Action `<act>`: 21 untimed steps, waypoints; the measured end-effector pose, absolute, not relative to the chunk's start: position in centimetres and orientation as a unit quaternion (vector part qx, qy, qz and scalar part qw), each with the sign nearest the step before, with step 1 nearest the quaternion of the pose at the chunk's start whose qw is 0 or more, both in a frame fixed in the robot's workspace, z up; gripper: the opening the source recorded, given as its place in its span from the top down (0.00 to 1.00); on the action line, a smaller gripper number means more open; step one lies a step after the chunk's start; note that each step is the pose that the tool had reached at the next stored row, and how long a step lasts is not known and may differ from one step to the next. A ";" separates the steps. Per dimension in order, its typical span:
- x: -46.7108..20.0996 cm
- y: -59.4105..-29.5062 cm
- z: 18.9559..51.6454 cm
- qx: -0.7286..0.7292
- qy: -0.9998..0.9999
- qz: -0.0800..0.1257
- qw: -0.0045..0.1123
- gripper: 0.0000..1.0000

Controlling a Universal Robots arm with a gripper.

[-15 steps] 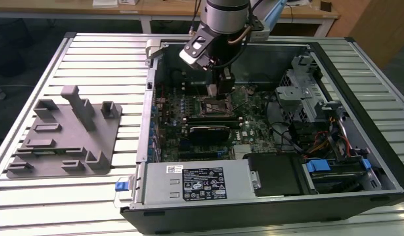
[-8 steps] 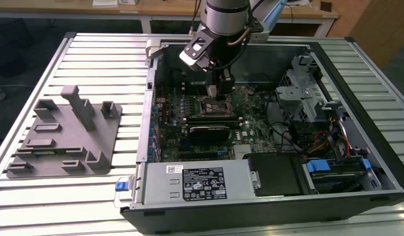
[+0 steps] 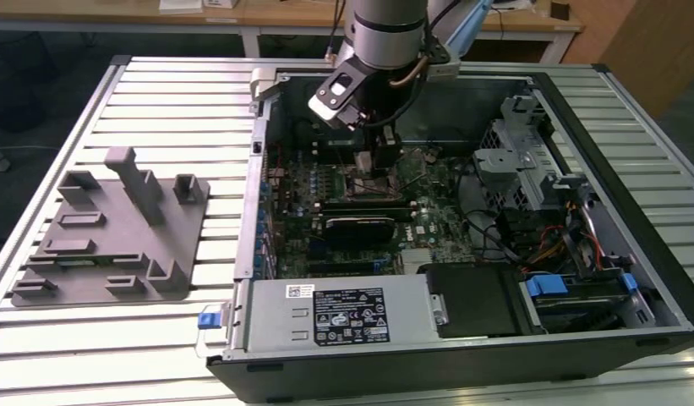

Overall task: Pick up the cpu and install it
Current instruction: 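Place the cpu into insertion slot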

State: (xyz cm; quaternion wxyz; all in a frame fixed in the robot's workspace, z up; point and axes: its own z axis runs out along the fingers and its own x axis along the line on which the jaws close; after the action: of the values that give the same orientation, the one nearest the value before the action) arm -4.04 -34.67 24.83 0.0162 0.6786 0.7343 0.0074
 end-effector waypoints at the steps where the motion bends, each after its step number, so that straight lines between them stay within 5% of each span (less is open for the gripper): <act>1: -4.0 -34.7 24.7 0.679 0.734 0.008 0.016 0.45; 21: -4.0 -34.6 22.9 0.691 0.722 0.008 0.015 0.45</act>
State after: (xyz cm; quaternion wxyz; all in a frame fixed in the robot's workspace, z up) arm -4.00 -34.58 22.94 0.0153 0.6913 0.7224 0.0081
